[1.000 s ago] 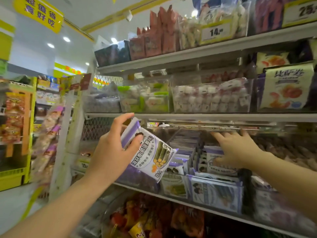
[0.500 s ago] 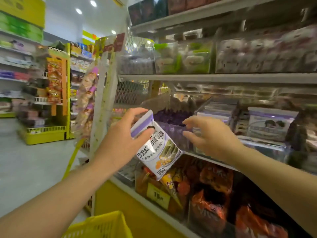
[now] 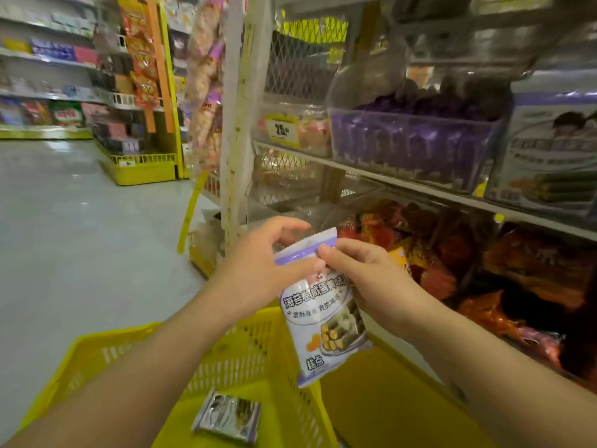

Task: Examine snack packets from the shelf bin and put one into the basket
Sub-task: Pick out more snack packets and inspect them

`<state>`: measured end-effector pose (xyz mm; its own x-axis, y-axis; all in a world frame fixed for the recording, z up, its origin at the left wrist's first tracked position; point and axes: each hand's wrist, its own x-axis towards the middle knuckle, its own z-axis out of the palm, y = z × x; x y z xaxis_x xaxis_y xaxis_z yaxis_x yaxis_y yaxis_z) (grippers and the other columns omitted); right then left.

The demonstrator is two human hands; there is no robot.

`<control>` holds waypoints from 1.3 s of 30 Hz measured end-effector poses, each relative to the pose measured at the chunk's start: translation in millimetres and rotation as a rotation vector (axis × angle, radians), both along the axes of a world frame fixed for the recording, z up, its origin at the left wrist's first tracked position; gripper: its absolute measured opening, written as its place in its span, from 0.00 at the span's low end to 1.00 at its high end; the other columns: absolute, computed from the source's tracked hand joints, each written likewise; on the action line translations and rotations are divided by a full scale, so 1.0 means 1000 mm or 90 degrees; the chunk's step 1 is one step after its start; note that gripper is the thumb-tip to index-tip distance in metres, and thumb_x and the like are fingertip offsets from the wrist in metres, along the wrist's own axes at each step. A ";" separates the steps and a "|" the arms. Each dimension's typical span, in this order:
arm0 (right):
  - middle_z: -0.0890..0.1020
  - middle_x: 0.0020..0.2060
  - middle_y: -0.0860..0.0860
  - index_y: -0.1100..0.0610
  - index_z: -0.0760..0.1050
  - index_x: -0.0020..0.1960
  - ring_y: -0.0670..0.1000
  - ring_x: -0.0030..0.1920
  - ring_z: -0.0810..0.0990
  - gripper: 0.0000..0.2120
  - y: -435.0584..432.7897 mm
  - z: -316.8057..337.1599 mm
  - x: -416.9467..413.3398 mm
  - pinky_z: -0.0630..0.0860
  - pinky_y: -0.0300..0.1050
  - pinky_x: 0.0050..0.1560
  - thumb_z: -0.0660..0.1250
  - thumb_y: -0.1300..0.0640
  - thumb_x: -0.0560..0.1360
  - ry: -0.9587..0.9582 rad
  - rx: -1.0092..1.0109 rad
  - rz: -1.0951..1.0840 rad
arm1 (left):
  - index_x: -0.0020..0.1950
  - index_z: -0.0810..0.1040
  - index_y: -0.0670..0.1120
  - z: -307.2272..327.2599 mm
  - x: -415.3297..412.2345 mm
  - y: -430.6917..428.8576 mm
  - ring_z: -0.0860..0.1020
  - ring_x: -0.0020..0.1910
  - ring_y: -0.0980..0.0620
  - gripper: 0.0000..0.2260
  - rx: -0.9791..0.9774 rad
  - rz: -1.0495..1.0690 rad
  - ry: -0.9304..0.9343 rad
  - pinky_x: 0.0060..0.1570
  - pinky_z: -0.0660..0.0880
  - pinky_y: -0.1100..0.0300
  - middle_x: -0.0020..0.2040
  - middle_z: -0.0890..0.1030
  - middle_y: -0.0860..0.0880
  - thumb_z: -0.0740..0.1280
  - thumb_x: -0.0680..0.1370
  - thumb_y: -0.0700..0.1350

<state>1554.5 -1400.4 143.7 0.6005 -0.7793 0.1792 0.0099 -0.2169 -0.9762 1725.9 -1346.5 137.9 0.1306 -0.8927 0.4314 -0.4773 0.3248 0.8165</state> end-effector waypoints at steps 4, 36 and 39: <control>0.83 0.52 0.64 0.67 0.77 0.57 0.63 0.53 0.82 0.20 -0.008 -0.029 0.003 0.77 0.58 0.56 0.66 0.52 0.73 -0.114 0.192 -0.013 | 0.55 0.77 0.59 -0.023 -0.004 -0.016 0.81 0.49 0.59 0.16 0.040 0.039 0.185 0.49 0.79 0.60 0.53 0.82 0.54 0.76 0.70 0.50; 0.85 0.49 0.58 0.58 0.82 0.53 0.57 0.51 0.84 0.21 -0.021 -0.026 -0.016 0.78 0.47 0.46 0.62 0.43 0.74 -0.113 0.146 -0.173 | 0.57 0.81 0.45 -0.027 -0.040 -0.026 0.83 0.52 0.49 0.14 0.143 -0.127 0.585 0.57 0.76 0.49 0.52 0.85 0.43 0.58 0.81 0.49; 0.85 0.52 0.56 0.56 0.81 0.56 0.56 0.55 0.83 0.25 -0.025 -0.026 -0.020 0.77 0.50 0.54 0.61 0.39 0.72 -0.082 0.153 -0.135 | 0.60 0.79 0.44 -0.023 -0.039 -0.025 0.81 0.57 0.45 0.16 0.145 -0.124 0.654 0.62 0.74 0.44 0.55 0.84 0.42 0.57 0.82 0.49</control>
